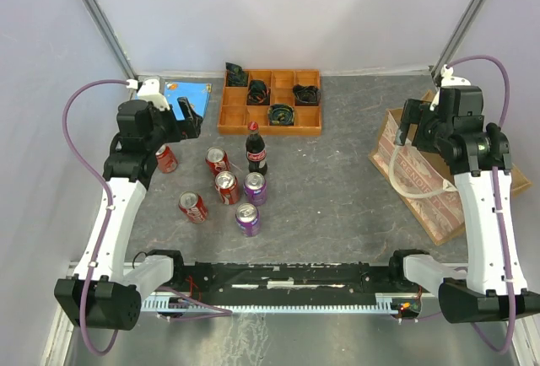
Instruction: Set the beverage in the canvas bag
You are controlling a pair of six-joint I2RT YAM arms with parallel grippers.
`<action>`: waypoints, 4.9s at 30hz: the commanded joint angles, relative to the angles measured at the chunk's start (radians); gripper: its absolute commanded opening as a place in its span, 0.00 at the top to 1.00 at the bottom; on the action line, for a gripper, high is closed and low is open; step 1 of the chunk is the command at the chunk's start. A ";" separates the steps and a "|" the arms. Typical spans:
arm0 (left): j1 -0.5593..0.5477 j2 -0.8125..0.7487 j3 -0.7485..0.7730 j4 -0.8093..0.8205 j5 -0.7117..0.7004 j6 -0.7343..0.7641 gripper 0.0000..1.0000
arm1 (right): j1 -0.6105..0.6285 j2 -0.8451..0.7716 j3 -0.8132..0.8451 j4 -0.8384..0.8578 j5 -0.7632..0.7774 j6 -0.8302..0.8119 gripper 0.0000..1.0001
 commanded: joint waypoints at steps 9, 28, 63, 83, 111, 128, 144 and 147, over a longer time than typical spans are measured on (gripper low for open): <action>0.003 -0.022 -0.004 0.019 0.016 0.058 0.01 | -0.002 0.109 0.218 -0.080 0.117 -0.181 0.01; 0.004 -0.018 -0.029 0.046 0.063 0.078 0.01 | 0.000 0.280 0.223 -0.119 0.087 -0.346 0.10; -0.009 -0.031 0.120 -0.028 0.122 0.050 0.01 | 0.227 0.068 -0.107 -0.158 0.149 0.030 1.00; -0.050 0.088 0.342 -0.101 0.293 -0.071 0.02 | 0.678 0.305 0.144 -0.106 0.308 0.336 0.27; -0.915 0.538 0.543 -0.047 -0.179 -0.957 0.01 | 0.074 0.439 0.389 -0.168 0.063 -0.220 0.04; -0.990 0.799 0.653 -0.196 -0.209 -1.144 0.11 | -0.013 0.423 0.225 -0.131 -0.241 -0.294 0.37; -0.899 0.641 0.592 -0.262 -0.160 -0.799 0.97 | -0.011 0.310 0.244 -0.213 -0.172 -0.241 1.00; -0.861 0.628 0.595 -0.299 -0.121 -0.687 0.97 | -0.013 0.275 0.218 -0.223 -0.164 -0.229 1.00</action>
